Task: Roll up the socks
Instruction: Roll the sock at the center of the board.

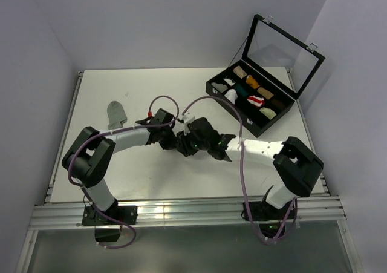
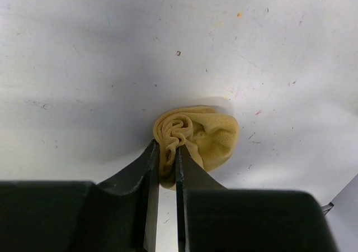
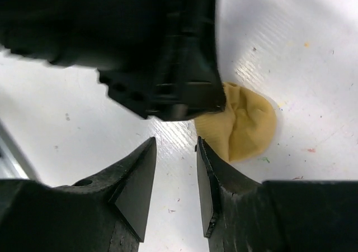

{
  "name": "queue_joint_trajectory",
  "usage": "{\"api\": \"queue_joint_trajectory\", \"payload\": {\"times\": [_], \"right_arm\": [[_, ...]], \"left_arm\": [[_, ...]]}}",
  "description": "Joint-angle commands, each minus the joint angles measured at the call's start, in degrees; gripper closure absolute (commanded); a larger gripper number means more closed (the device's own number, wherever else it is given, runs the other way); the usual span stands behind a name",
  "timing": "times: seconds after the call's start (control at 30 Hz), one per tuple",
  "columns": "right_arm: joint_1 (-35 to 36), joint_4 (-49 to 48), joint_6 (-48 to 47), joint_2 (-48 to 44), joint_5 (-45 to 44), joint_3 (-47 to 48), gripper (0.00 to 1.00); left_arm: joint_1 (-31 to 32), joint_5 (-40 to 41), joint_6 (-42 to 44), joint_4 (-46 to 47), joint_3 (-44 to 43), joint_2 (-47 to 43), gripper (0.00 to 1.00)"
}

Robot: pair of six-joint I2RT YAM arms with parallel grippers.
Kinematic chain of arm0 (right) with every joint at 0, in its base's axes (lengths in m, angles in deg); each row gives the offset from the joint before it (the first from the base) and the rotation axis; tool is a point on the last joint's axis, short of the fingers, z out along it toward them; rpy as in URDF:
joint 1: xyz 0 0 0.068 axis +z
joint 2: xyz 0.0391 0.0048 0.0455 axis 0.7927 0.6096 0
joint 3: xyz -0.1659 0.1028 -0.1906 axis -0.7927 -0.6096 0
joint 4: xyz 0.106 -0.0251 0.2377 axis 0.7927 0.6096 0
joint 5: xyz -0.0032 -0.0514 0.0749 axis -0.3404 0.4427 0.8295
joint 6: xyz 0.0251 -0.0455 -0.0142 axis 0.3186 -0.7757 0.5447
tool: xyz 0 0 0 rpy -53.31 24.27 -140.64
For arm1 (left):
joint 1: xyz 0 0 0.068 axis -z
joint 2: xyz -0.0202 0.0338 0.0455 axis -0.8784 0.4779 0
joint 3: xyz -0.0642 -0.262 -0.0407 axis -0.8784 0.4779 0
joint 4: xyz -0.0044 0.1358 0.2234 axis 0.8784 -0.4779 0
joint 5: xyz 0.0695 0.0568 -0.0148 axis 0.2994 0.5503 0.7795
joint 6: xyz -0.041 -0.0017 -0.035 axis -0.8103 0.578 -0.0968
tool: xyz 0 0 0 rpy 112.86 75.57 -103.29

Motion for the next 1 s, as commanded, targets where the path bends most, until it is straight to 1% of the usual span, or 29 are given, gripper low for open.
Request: {"api": "queue_joint_trajectory", "payload": {"times": [0.0, 0.13, 0.23, 0.67, 0.77, 0.93, 0.97], "right_arm": [[4.9, -2.1, -6.7, -1.4, -15.5, -1.5, 0.57], [8.2, -1.9, -8.6, 1.0, -19.3, -0.7, 0.57], [9.1, -2.2, -8.9, 3.1, -21.4, -0.6, 0.57], [9.9, -2.1, -10.0, 10.2, -22.4, 0.1, 0.56], [10.2, -2.1, -10.4, 12.0, -22.9, 0.1, 0.54], [10.4, -1.2, -9.9, 16.4, -25.4, 1.1, 0.54], [10.4, -0.4, -9.7, 17.0, -25.9, 1.4, 0.58]], "left_arm": [[-0.1, 0.8, 3.4, -4.9, -1.0, 1.8, 0.94], [-0.2, 0.3, 3.9, -5.0, -1.5, 2.1, 0.95], [-0.2, 0.0, 4.2, -4.9, -1.7, 2.3, 0.95], [-0.4, -0.7, 5.5, -5.4, -2.9, 2.8, 0.94], [-0.7, -1.7, 6.0, -4.8, -3.0, 2.9, 0.94], [-1.1, -2.4, 6.6, -4.1, -2.9, 2.7, 0.92], [-1.2, -2.7, 6.8, -4.0, -3.0, 2.7, 0.92]]}}
